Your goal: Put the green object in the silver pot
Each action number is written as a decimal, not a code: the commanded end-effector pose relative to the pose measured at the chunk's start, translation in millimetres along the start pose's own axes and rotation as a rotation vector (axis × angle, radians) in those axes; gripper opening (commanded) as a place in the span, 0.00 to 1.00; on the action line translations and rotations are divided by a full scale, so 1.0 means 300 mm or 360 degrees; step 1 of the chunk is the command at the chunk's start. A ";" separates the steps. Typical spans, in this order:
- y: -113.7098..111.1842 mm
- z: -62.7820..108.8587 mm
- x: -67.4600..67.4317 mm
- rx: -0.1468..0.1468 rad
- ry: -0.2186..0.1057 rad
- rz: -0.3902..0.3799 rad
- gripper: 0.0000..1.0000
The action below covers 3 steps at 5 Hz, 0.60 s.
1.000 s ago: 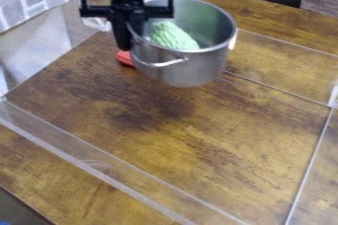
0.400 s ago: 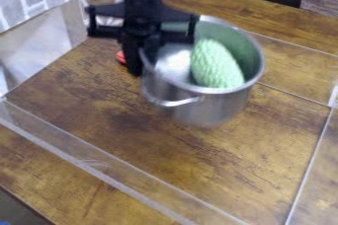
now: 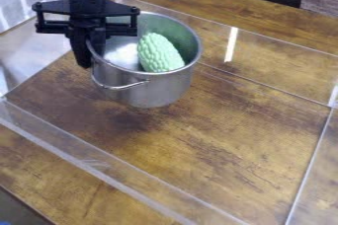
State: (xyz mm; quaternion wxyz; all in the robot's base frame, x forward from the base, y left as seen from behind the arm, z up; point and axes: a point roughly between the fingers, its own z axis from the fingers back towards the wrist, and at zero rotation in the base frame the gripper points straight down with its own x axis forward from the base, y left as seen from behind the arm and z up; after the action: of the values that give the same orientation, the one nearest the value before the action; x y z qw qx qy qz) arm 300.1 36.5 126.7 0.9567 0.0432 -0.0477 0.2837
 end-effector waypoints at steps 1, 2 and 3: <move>-0.059 0.095 -0.028 -0.0079 -0.0101 0.0020 0.00; -0.113 0.106 -0.054 -0.0088 -0.0078 0.0028 0.00; -0.115 0.113 -0.042 -0.0098 -0.0067 -0.0033 1.00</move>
State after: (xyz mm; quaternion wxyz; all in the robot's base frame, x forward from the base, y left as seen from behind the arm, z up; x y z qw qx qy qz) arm 302.8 -2.9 136.2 0.9613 0.0316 -0.0422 0.2703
